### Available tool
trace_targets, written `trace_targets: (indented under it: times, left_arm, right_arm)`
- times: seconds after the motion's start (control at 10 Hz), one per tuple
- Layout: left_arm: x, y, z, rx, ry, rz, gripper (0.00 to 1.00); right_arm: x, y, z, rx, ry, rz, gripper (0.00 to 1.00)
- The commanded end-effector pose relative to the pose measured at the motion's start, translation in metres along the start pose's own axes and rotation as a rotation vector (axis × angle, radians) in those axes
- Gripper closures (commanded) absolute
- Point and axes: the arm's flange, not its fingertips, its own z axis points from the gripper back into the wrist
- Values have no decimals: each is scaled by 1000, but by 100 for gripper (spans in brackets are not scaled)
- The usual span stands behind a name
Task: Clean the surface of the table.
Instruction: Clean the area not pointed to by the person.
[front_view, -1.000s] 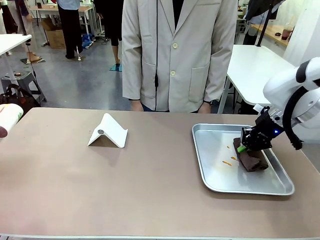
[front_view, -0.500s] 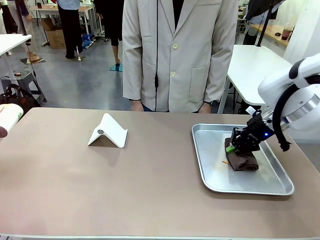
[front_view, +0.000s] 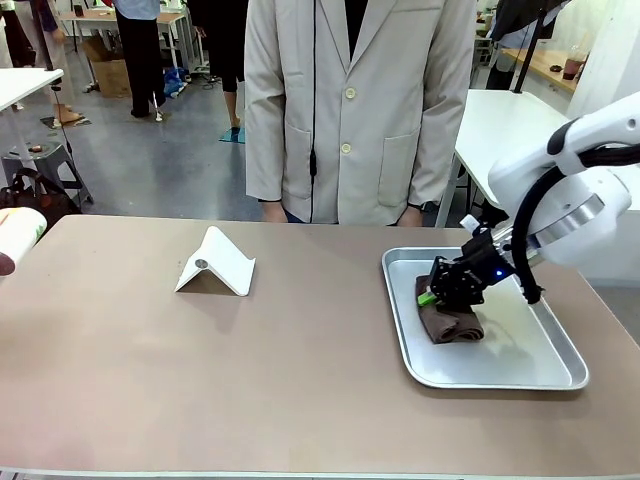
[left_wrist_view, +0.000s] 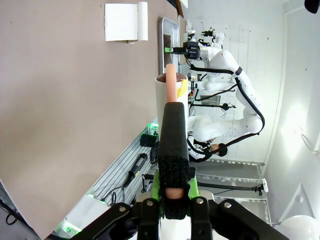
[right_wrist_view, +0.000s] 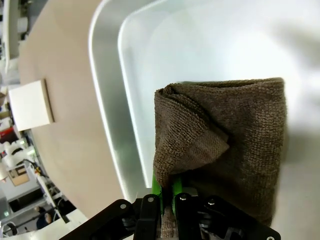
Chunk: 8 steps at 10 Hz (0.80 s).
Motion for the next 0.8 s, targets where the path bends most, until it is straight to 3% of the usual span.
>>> trace_targets:
  times: [0.0, 0.6, 0.7]
  left_arm:
    - [0, -4, 1, -12, -15, 7, 78]
    - [0, -4, 1, -12, -15, 7, 78]
    - [0, -4, 1, -12, -15, 7, 78]
  right_arm:
    - [1, 11, -19, 40, -9, 39, 91]
    - [-4, 28, -22, 116, -33, 74, 91]
    - [-4, 25, -22, 78, -38, 75, 91]
